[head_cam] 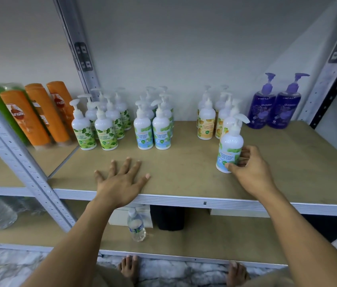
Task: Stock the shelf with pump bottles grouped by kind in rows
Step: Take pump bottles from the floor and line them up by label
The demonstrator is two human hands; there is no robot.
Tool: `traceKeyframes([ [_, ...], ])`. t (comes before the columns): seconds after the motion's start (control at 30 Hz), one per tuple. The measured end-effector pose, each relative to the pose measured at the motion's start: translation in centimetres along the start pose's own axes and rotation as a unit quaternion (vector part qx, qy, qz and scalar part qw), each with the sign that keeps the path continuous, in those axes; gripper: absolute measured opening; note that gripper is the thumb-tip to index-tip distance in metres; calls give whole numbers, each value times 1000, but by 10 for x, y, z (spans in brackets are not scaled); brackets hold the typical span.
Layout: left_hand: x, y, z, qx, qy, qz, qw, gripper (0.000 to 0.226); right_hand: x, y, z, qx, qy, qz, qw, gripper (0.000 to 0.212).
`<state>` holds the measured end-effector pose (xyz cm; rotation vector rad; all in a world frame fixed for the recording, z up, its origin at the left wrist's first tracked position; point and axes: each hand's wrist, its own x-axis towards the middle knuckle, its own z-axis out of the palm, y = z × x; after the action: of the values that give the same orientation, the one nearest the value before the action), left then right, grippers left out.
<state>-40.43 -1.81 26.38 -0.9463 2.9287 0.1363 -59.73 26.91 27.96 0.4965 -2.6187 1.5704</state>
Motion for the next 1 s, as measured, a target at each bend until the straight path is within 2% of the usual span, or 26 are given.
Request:
traceKeyframes([
  [0.2, 2, 0, -1, 5, -10, 2, 1000, 78, 5, 0, 10, 18, -34, -10, 999, 67],
  [0.43, 1, 0, -2, 1, -11, 8, 1000, 76, 3, -8, 23, 24, -63, -30, 997, 57],
  [0.6, 4, -10, -5, -47, -12, 32, 998, 74, 3, -19, 48, 56, -102, -34, 993, 52],
  [0.77, 9, -27, -7, -81, 1, 30, 996, 67, 3, -37, 80, 95, -163, -44, 981, 57],
  [1.0, 16, -42, -9, -86, 14, 8, 996, 68, 13, -55, 115, 125, -193, -49, 972, 56],
])
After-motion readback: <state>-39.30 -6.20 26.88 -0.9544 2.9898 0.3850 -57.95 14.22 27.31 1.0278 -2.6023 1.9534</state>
